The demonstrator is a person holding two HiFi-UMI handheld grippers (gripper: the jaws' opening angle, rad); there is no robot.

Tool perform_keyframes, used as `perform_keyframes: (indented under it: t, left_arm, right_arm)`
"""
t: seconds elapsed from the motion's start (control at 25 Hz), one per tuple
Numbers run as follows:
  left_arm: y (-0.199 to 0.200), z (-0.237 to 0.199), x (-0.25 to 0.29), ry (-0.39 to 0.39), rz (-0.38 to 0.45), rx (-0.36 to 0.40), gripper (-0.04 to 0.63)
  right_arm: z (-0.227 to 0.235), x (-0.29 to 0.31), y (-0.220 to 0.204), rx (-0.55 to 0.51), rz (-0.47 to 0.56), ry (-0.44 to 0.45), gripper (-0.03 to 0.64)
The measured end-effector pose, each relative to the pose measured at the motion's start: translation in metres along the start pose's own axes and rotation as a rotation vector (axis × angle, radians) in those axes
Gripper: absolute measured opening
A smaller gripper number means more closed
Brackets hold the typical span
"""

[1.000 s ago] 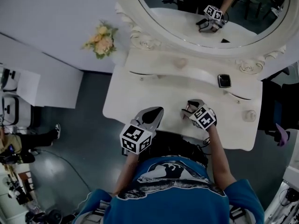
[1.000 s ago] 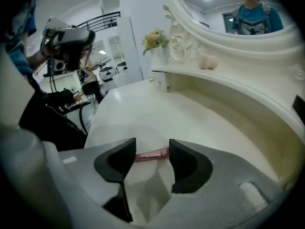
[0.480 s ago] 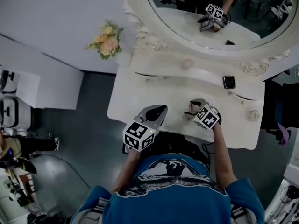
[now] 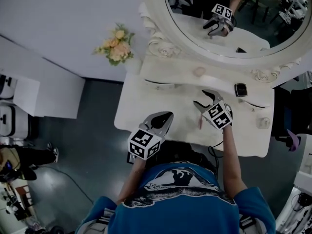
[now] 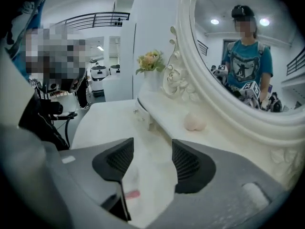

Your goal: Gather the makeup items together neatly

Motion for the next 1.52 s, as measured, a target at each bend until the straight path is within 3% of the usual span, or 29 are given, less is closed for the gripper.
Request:
perform_keyframes:
  t: [0.24, 0.48, 0.68, 0.72, 1.12, 1.36, 1.52]
  left_arm:
    - [-0.004, -0.013, -0.014, 0.023, 0.021, -0.012, 0.012]
    - [-0.006, -0.024, -0.026, 0.054, 0.041, -0.031, 0.012]
    - [-0.008, -0.029, -0.032, 0.069, 0.051, -0.043, 0.012]
    - [-0.009, -0.030, -0.034, 0.073, 0.050, -0.045, 0.012]
    - [-0.008, -0.040, -0.035, 0.073, 0.041, -0.047, 0.012]
    - [-0.006, -0.036, -0.026, 0.029, 0.023, -0.027, 0.012]
    - [-0.005, -0.036, -0.020, 0.009, 0.009, -0.019, 0.012]
  right_arm:
    - [0.029, 0.002, 0.040, -0.026, 0.037, -0.129, 0.236]
    - [0.062, 0.023, 0.058, 0.018, -0.026, -0.189, 0.202]
    - [0.078, 0.041, 0.056, 0.053, -0.103, -0.247, 0.166]
    - [0.080, 0.043, 0.055, 0.068, -0.101, -0.258, 0.123]
    - [0.070, 0.041, 0.042, 0.181, -0.011, -0.306, 0.074]
    - [0.040, 0.017, 0.034, 0.257, 0.087, -0.251, 0.074]
    - [-0.006, 0.013, 0.023, 0.247, 0.065, -0.164, 0.077]
Point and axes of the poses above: the fingertips, and each gripper's own axes: x forward along the fingers, z to its right, y out of its top, the point moved 7 cm from there along -x, backward along the fingers, and after that the axes turned 8 degrees about -z, right-handed, at the moved point
